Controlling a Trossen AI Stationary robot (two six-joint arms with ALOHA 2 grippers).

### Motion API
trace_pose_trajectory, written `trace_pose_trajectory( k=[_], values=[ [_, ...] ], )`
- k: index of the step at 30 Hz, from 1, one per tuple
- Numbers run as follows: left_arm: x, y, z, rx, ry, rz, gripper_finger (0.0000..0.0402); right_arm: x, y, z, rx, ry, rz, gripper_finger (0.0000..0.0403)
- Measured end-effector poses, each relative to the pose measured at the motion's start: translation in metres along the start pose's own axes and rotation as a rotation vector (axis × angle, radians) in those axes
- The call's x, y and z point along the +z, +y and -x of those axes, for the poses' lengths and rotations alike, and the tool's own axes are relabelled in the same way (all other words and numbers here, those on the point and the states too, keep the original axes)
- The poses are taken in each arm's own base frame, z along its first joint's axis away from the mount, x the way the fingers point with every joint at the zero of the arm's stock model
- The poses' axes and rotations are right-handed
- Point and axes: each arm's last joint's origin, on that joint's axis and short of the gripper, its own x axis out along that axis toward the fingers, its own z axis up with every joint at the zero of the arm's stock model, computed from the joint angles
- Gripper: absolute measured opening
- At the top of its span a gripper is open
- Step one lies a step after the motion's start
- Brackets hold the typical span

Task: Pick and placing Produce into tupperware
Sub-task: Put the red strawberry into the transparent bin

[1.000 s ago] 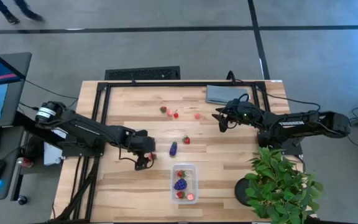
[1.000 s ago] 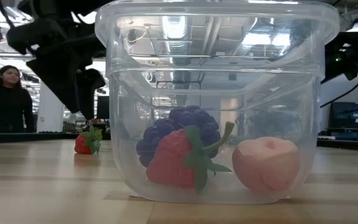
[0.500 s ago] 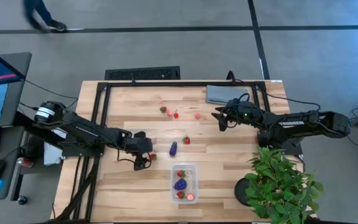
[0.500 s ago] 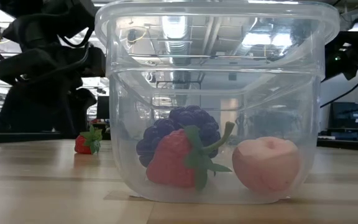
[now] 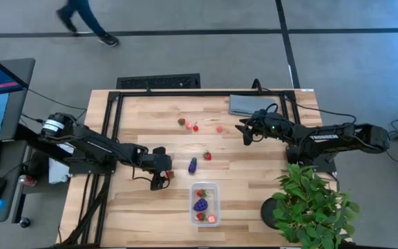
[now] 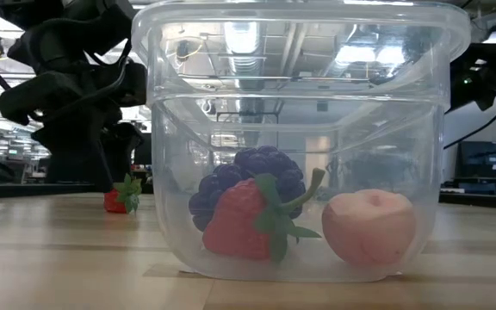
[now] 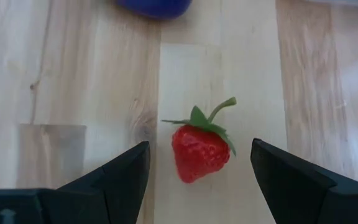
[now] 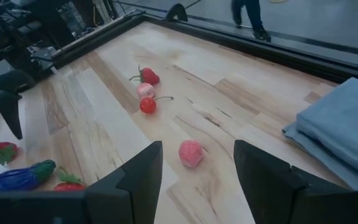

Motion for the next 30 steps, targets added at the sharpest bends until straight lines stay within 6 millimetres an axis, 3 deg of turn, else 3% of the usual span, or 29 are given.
trace_pose_trajectory(
  k=[9,19,30],
  values=[
    [0.0005,-0.0011,-0.0066,-0.017,-0.005,0.003,0.0265,0.0004,0.0001,0.0000,0.002,-0.004,0.000,0.0220],
    [0.0002,-0.0010,-0.0066,-0.014,-0.003,0.001,0.0217,0.0004,0.0001,0.0000,0.002,-0.004,0.000,0.0220],
    [-0.0012,0.0001,-0.0066,0.012,0.008,0.002,0.0197,0.0004,0.0001,0.0000,0.002,-0.004,0.000,0.0220]
  ],
)
